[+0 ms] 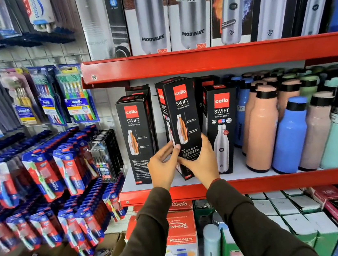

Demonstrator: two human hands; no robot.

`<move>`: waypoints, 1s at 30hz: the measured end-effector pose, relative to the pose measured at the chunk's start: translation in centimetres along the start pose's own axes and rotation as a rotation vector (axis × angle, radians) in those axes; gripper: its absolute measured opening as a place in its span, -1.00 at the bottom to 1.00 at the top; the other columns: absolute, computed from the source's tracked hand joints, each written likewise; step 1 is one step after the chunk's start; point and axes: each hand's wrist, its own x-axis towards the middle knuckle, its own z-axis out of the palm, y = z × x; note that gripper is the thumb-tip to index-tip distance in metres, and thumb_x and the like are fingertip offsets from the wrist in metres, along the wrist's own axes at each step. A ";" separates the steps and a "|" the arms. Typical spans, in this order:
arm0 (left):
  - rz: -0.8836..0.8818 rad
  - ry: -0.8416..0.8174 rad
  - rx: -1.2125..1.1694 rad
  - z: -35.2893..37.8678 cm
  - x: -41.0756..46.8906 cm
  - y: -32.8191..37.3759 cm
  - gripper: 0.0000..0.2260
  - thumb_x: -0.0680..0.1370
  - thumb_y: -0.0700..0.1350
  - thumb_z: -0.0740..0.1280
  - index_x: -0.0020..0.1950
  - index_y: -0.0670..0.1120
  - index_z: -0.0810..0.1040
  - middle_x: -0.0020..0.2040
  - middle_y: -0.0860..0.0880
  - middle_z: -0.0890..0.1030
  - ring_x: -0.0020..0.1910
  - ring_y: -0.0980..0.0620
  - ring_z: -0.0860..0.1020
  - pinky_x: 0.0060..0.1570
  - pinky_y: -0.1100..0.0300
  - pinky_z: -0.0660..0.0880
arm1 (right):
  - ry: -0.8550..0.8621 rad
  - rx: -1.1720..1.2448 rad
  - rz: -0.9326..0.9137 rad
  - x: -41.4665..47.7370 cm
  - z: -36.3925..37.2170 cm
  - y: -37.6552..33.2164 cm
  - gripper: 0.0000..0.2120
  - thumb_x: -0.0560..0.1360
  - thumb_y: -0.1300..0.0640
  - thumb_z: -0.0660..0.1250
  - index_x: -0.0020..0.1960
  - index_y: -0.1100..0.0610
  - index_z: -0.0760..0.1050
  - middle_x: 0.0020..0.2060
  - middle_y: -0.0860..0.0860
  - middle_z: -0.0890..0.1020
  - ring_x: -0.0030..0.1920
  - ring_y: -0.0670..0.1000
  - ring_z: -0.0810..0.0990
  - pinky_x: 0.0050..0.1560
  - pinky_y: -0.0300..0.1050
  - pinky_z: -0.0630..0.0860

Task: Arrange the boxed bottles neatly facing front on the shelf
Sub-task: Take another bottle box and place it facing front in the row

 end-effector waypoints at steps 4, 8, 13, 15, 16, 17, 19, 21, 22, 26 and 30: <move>0.035 0.022 -0.043 -0.3 -0.5 0.1 -0.73 0.61 -0.01 0.30 0.24 -0.07 0.63 0.13 -0.01 0.70 0.16 0.00 0.66 0.24 -0.02 0.57 | -0.001 -0.006 0.004 0.3 -0.1 0.1 -0.07 0.20 -0.09 0.62 0.44 -0.09 0.22 0.29 -0.12 0.50 0.30 -0.10 0.49 0.28 -0.11 0.49; 0.061 -0.024 0.194 -0.6 0.9 -0.4 -0.61 0.66 -0.20 0.16 0.51 -0.14 0.34 0.47 -0.10 0.43 0.47 -0.03 0.38 0.40 0.22 0.30 | -0.041 0.020 0.027 0.4 -0.2 0.0 -0.09 0.20 -0.06 0.61 0.43 -0.11 0.22 0.24 -0.16 0.52 0.23 -0.18 0.49 0.21 -0.29 0.44; -0.056 -0.177 0.167 -1.0 2.1 -1.9 -0.61 0.68 -0.18 0.13 0.52 -0.13 0.28 0.44 -0.05 0.43 0.48 -0.03 0.34 0.40 0.22 0.26 | -0.084 0.059 0.036 -0.2 -0.3 0.5 -0.05 0.23 -0.02 0.59 0.50 -0.12 0.18 0.28 -0.16 0.49 0.28 -0.21 0.46 0.25 -0.33 0.40; -0.027 -0.213 0.123 -1.3 2.0 -2.3 -0.71 0.67 -0.21 0.15 0.39 -0.08 0.39 0.25 0.03 0.53 0.35 -0.02 0.46 0.26 0.32 0.37 | -0.110 0.069 0.037 -0.3 -0.4 0.7 -0.01 0.26 0.00 0.55 0.55 -0.11 0.09 0.40 -0.11 0.43 0.38 -0.17 0.40 0.36 -0.20 0.36; -0.008 -0.224 0.106 -1.4 1.9 -2.5 -0.75 0.67 -0.23 0.15 0.33 -0.05 0.42 0.19 0.05 0.56 0.28 0.00 0.50 0.22 0.35 0.42 | -0.124 0.070 0.039 -0.3 -0.5 0.8 0.01 0.28 0.00 0.54 0.56 -0.13 0.03 0.45 -0.10 0.39 0.43 -0.16 0.35 0.40 -0.17 0.32; 0.007 -0.226 0.092 -1.4 1.8 -2.6 -0.76 0.66 -0.24 0.16 0.29 -0.04 0.43 0.17 0.05 0.58 0.23 0.04 0.53 0.21 0.34 0.44 | -0.136 0.065 0.042 -0.4 -0.6 1.0 0.02 0.30 0.01 0.52 0.58 -0.14 -0.02 0.48 -0.12 0.33 0.46 -0.18 0.30 0.43 -0.17 0.28; 0.015 -0.207 0.074 -1.4 1.6 -2.9 -0.78 0.65 -0.23 0.19 0.26 -0.01 0.46 0.15 0.03 0.60 0.17 0.11 0.56 0.20 0.32 0.46 | -0.160 0.044 0.038 -0.4 -0.6 1.1 0.01 0.36 0.03 0.50 0.59 -0.15 -0.08 0.50 -0.20 0.24 0.45 -0.34 0.20 0.43 -0.33 0.19; 0.026 -0.165 0.070 -1.5 1.4 -3.2 -0.78 0.65 -0.20 0.22 0.25 0.04 0.46 0.15 0.09 0.60 0.11 0.27 0.59 0.12 0.42 0.46 | -0.190 0.018 0.025 -0.3 -0.6 1.3 -0.03 0.42 0.07 0.48 0.59 -0.14 -0.10 0.51 -0.20 0.21 0.45 -0.37 0.15 0.42 -0.38 0.15; 0.034 -0.146 0.073 -1.6 1.3 -3.4 -0.77 0.64 -0.18 0.24 0.27 0.05 0.46 0.16 0.11 0.60 0.10 0.32 0.58 0.10 0.45 0.47 | -0.202 0.009 0.021 -0.3 -0.6 1.4 -0.07 0.45 0.09 0.46 0.60 -0.12 -0.08 0.54 -0.16 0.20 0.49 -0.28 0.15 0.47 -0.29 0.15; 0.057 -0.079 0.111 -1.5 1.1 -4.0 -0.64 0.61 -0.12 0.32 0.40 -0.09 0.41 0.29 0.06 0.52 0.22 0.22 0.53 0.16 0.46 0.45 | -0.222 -0.006 0.011 0.1 -0.4 1.8 -0.27 0.53 0.20 0.34 0.58 -0.02 0.07 0.55 -0.03 0.26 0.55 -0.05 0.20 0.55 0.05 0.19; 0.066 -0.032 0.150 -1.0 1.0 -4.0 -0.66 0.61 -0.11 0.31 0.38 -0.06 0.40 0.23 0.14 0.49 0.20 0.20 0.51 0.07 0.59 0.41 | -0.210 -0.043 -0.006 0.3 0.0 1.9 -0.35 0.56 0.27 0.29 0.57 0.05 0.12 0.52 0.01 0.32 0.53 -0.04 0.25 0.54 0.02 0.22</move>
